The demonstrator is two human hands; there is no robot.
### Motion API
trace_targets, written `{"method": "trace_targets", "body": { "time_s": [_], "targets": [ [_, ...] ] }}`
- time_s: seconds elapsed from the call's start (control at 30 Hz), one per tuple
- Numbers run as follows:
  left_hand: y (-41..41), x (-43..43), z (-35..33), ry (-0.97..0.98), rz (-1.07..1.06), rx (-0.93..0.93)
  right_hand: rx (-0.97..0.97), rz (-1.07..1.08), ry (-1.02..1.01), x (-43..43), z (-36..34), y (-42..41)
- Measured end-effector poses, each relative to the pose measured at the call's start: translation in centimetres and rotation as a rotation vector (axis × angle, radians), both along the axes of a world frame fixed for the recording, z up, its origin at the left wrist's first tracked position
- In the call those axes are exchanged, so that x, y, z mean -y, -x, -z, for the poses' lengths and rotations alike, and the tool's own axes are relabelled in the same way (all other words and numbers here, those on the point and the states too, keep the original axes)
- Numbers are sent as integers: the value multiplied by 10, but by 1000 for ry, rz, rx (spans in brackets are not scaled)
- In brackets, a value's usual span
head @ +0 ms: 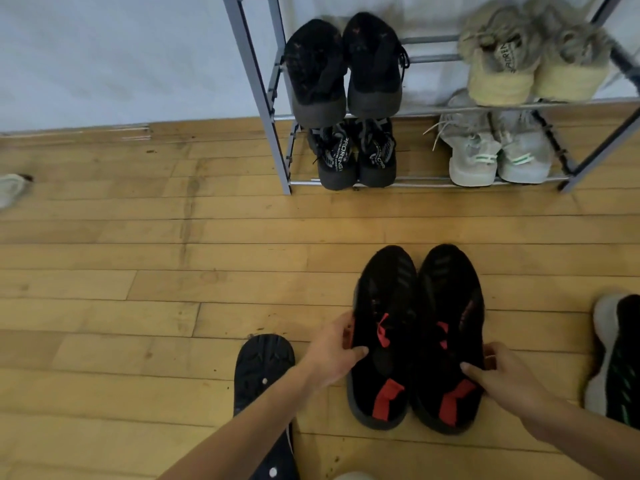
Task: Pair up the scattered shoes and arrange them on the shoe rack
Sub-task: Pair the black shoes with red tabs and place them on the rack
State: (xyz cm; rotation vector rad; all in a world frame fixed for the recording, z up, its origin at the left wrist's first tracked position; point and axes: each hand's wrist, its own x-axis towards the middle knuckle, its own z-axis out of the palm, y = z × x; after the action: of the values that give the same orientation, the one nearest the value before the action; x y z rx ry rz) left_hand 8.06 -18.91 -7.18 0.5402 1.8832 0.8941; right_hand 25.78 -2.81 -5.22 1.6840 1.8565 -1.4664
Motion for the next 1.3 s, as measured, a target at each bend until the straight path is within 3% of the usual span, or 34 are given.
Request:
{"method": "trace_targets", "body": {
  "time_s": [0.17,0.33,0.63,0.87,1.03,1.17,1.23,1.3],
  "targets": [
    [16,-15,-54,-142,-62,-92,-208,-126,-235,-19,-58,8],
    [26,-22,-157,-341,-108,-224,-405,-109,-428,-32,-160,9],
    [8,-7,-309,-554,-108,-298,-611,27,-354,-17,-306,-9],
    [38,-30,-410,-681,-259,-384,-832,114,-412,-45,-400,44],
    [111,-84,-488,-648,-301,-631,-1075,183,-393,-86,-467,123],
    [181,-132,-531,-530,-357,-797,-1153,175,-324,-121,-505,189],
    [205,-153,-529,-383,-289,-721,-1059,127,-305,-138,-508,223],
    [222,-175,-506,-161,-178,-717,-836,0,-369,-154,-492,255]
  ]
}}
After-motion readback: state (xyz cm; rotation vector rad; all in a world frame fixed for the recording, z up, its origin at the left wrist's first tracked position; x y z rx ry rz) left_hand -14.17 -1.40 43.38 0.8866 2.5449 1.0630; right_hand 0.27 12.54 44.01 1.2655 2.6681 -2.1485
